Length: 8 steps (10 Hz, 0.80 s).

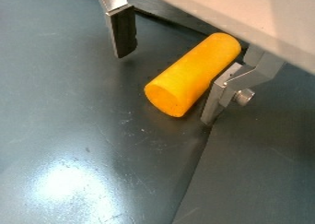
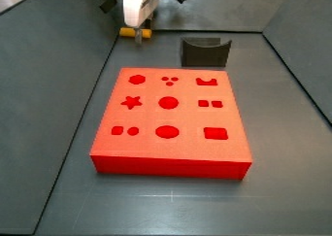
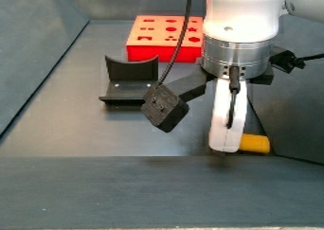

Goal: Pick up the oval object. Move up. Place the oval object on the fixture. Regrasp the oval object. Move to above the board. Insert the oval object.
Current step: Pick up the oval object.

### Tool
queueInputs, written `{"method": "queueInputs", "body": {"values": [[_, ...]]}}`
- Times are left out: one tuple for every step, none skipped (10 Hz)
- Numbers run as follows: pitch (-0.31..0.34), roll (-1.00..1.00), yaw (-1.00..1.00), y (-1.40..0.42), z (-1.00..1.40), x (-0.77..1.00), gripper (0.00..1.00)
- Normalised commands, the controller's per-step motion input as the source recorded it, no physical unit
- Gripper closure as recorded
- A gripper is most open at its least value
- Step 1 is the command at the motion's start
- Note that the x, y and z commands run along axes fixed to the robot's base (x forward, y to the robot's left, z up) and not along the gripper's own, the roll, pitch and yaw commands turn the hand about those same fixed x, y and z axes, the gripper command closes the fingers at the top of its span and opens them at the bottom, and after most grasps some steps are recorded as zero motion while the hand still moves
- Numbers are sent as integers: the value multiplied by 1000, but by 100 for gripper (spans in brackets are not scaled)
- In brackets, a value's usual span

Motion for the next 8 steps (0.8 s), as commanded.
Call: {"method": "queueInputs", "body": {"values": [[-163, -410, -34, 217, 0, 11, 0], [-187, -411, -9, 183, -103, 0, 0], [-200, -490, 0, 109, -100, 0, 0], [-200, -500, 0, 103, -66, 0, 0], [-171, -469, 0, 183, -177, 0, 0], [-139, -369, 0, 80, -369, 0, 0], [-110, -316, -9, 0, -469, 0, 0], [-90, -279, -3, -14, -486, 20, 0]]}}
